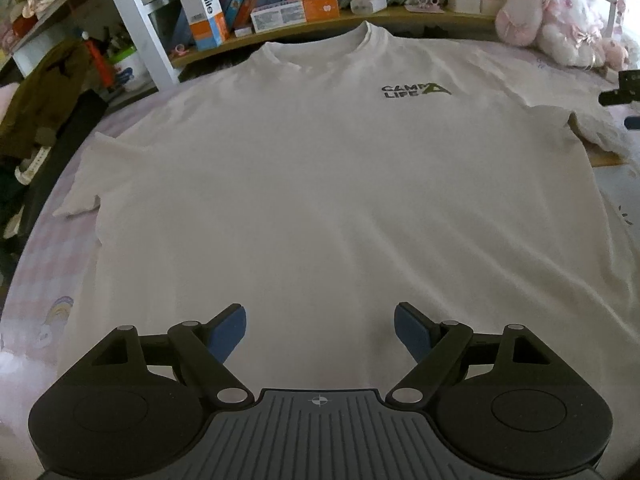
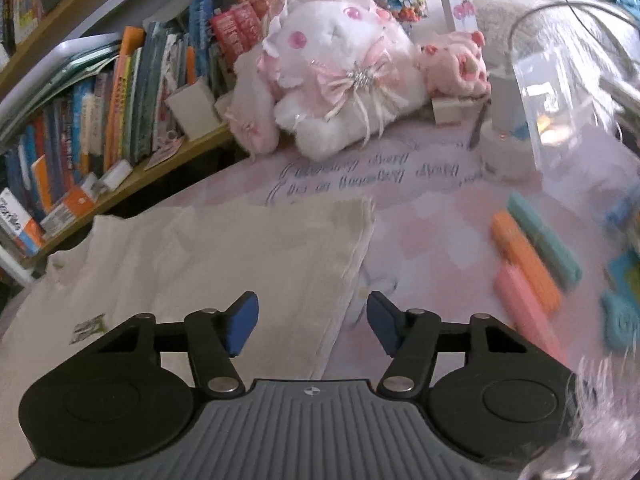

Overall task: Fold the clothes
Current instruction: 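Close the right gripper on the sleeve's edge, then lift the sleeve with the right gripper and fold it over the shirt body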

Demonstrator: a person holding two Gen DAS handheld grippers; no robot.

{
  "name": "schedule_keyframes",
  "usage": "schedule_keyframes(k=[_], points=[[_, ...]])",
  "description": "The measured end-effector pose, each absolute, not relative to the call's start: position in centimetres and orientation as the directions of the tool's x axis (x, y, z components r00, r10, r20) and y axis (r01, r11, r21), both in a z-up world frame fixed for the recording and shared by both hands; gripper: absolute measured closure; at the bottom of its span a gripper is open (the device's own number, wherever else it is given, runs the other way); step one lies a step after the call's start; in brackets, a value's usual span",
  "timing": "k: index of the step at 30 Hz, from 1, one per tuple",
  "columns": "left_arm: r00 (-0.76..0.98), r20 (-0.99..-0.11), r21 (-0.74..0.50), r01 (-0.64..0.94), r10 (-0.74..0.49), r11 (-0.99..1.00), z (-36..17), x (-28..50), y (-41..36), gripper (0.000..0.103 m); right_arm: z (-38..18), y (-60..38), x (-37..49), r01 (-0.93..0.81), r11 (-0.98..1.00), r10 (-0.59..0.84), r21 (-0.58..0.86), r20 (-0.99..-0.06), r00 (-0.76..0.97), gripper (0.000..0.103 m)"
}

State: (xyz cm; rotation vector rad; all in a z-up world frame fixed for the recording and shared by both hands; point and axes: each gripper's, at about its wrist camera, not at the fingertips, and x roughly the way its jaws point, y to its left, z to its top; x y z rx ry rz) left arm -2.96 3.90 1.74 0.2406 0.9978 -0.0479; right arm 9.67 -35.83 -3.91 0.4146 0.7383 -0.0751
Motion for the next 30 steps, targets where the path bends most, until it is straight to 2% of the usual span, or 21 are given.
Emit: schedule_keyframes(k=[10, 12, 19, 21, 25, 27, 30], points=[[0.52, -0.847, 0.197, 0.122, 0.107, 0.973, 1.8, -3.5, 4.0, 0.019, -4.8, -36.7, 12.1, 0.22, 0.927, 0.042, 0.302, -0.67, 0.741, 0.055], [0.52, -0.847, 0.198, 0.122, 0.108, 0.973, 1.8, -3.6, 3.9, 0.019, -4.7, -36.3, 12.1, 0.221, 0.933, 0.034, 0.286, -0.677, 0.735, 0.06], [0.518, -0.848, 0.198, 0.121, 0.108, 0.973, 1.8, -3.4, 4.0, 0.019, -4.6, -35.3, 11.6, 0.199, 0.937, 0.06, 0.288, -0.692, 0.719, 0.065], [0.515, -0.85, 0.197, 0.119, 0.109, 0.973, 1.7, -3.4, 3.9, 0.019, -4.6, -34.8, 11.7, 0.192, 0.952, 0.032, 0.239, -0.7, 0.713, 0.075], [0.515, -0.851, 0.191, 0.122, 0.102, 0.974, 1.6, -3.3, 3.8, 0.019, -4.7, -34.1, 11.8, 0.153, 0.975, 0.006, 0.16, -0.712, 0.702, 0.081], [0.52, -0.849, 0.186, 0.128, 0.094, 0.974, 1.5, -3.4, 3.8, 0.019, -4.7, -34.1, 11.9, 0.138, 0.973, 0.038, 0.185, -0.716, 0.697, 0.094], [0.528, -0.846, 0.174, 0.139, 0.076, 0.975, 1.4, -3.4, 3.9, 0.019, -4.5, -33.8, 12.5, 0.13, 0.975, 0.044, 0.183, -0.726, 0.686, 0.096]])
